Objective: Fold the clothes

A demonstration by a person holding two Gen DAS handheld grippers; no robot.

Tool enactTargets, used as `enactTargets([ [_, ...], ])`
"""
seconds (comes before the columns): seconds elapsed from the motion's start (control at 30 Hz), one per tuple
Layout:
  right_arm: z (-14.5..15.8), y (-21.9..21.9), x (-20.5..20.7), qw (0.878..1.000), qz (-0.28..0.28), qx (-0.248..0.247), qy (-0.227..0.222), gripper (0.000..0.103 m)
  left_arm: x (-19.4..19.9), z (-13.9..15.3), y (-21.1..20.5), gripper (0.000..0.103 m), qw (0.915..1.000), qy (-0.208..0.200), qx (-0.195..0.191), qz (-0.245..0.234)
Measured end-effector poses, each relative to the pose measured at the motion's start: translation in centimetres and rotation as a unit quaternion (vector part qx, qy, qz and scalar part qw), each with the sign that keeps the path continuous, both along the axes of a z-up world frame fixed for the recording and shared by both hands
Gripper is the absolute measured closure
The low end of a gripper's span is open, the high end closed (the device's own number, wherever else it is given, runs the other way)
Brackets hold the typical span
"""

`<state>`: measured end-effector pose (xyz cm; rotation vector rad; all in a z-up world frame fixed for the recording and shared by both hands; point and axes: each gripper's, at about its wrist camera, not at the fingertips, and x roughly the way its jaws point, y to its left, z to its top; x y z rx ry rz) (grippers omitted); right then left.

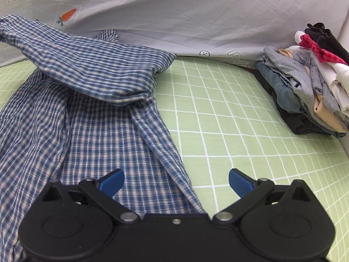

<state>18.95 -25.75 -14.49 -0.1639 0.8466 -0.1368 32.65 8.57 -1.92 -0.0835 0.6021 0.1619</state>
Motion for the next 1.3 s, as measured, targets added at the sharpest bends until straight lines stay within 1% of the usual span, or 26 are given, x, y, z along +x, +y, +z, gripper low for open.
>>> enactTargets([
  [0.03, 0.1, 0.3, -0.2, 1.000, 0.004, -0.002, 0.000, 0.000, -0.2, -0.3, 1.3, 0.102, 0.9998, 0.006, 0.005, 0.020],
  [0.1, 0.3, 0.8, -0.7, 1.000, 0.012, -0.007, 0.000, 0.000, -0.6, -1.6, 3.7, 0.100, 0.9972, 0.040, 0.003, 0.063],
  [0.17, 0.7, 1.3, -1.2, 1.000, 0.017, -0.010, -0.001, 0.000, -1.6, -3.2, 6.4, 0.098, 0.9912, 0.072, -0.017, 0.110],
  [0.23, 1.1, 1.6, -1.8, 1.000, 0.020, -0.012, -0.003, 0.000, -3.3, -4.3, 8.4, 0.094, 0.9847, 0.092, -0.028, 0.146],
  [0.3, 1.3, 1.8, -2.5, 1.000, 0.020, -0.013, -0.004, 0.000, -5.1, -5.3, 9.6, 0.079, 0.9802, 0.105, -0.036, 0.164],
  [0.37, 1.5, 1.9, -3.3, 1.000, 0.018, -0.014, -0.005, 0.000, -7.3, -6.0, 10.1, 0.079, 0.9779, 0.116, -0.048, 0.167],
  [0.4, 1.6, 1.8, -3.6, 1.000, 0.016, -0.015, -0.005, 0.000, -8.2, -6.2, 10.0, 0.077, 0.9780, 0.123, -0.055, 0.159],
  [0.43, 1.6, 1.6, -3.9, 1.000, 0.012, -0.016, -0.005, 0.000, -9.2, -6.5, 9.6, 0.076, 0.9790, 0.134, -0.061, 0.142],
  [0.53, 1.5, 0.4, -4.3, 1.000, -0.013, -0.011, 0.000, 0.001, -11.7, -7.6, 6.2, 0.072, 0.9824, 0.165, -0.065, 0.060],
  [0.6, 1.2, -1.1, -4.6, 1.000, -0.026, 0.014, 0.008, 0.004, -13.4, -8.6, 3.8, 0.067, 0.9806, 0.183, -0.069, 0.006],
  [0.63, 0.9, -1.8, -4.8, 0.999, -0.030, 0.026, 0.014, 0.006, -14.3, -9.1, 2.5, 0.065, 0.9773, 0.197, -0.072, -0.030],
  [0.67, 0.6, -2.5, -5.0, 0.999, -0.031, 0.032, 0.021, 0.010, -15.2, -10.0, 0.8, 0.063, 0.9709, 0.216, -0.072, -0.073],
  [0.7, 0.3, -3.1, -5.1, 0.998, -0.032, 0.038, 0.028, 0.013, -15.9, -10.4, -0.2, 0.063, 0.9665, 0.229, -0.068, -0.095],
  [0.73, 0.0, -3.7, -5.3, 0.998, -0.032, 0.040, 0.035, 0.018, -17.0, -11.1, -1.6, 0.063, 0.9613, 0.244, -0.055, -0.115],
  [0.77, -0.3, -4.1, -5.6, 0.998, -0.032, 0.037, 0.044, 0.026, -17.9, -11.6, -2.6, 0.063, 0.9578, 0.254, -0.046, -0.126],
  [0.8, -0.6, -4.5, -6.0, 0.998, -0.031, 0.036, 0.052, 0.031, -18.7, -12.0, -3.6, 0.063, 0.9543, 0.264, -0.036, -0.136],
  [0.83, -0.9, -4.9, -6.4, 0.997, -0.030, 0.036, 0.059, 0.039, -19.6, -12.3, -4.5, 0.063, 0.9517, 0.270, -0.028, -0.144],
  [0.93, -1.2, -5.9, -7.8, 0.996, -0.026, 0.052, 0.071, 0.052, -21.5, -12.8, -6.1, 0.063, 0.9488, 0.279, -0.001, -0.148],
  [0.97, -1.2, -6.1, -8.3, 0.996, -0.025, 0.056, 0.072, 0.059, -21.9, -13.0, -6.3, 0.063, 0.9479, 0.284, 0.006, -0.144],
  [1.0, -1.2, -6.3, -8.8, 0.995, -0.022, 0.060, 0.074, 0.065, -22.3, -13.2, -6.4, 0.063, 0.9480, 0.287, 0.007, -0.137],
  [1.03, -1.3, -6.4, -9.3, 0.995, -0.020, 0.063, 0.075, 0.077, -22.8, -13.2, -6.4, 0.063, 0.9481, 0.289, 0.007, -0.131],
  [1.07, -1.3, -6.6, -9.8, 0.995, -0.018, 0.068, 0.077, 0.085, -23.1, -13.3, -6.3, 0.063, 0.9488, 0.290, 0.005, -0.124],
  [1.1, -1.3, -6.7, -10.3, 0.994, -0.016, 0.076, 0.075, 0.087, -23.5, -13.3, -6.2, 0.063, 0.9499, 0.290, 0.002, -0.117],
  [1.17, -1.0, -7.0, -11.2, 0.993, -0.012, 0.099, 0.066, 0.095, -24.3, -13.1, -5.8, 0.062, 0.9521, 0.287, -0.007, -0.105],
  [1.2, -0.8, -7.1, -11.6, 0.992, -0.009, 0.109, 0.061, 0.101, -24.7, -13.1, -5.7, 0.062, 0.9530, 0.285, -0.011, -0.102],
  [1.3, 0.2, -6.7, -12.4, 0.991, 0.010, 0.128, 0.047, 0.102, -25.6, -13.1, -5.3, 0.060, 0.9545, 0.282, -0.013, -0.095],
])
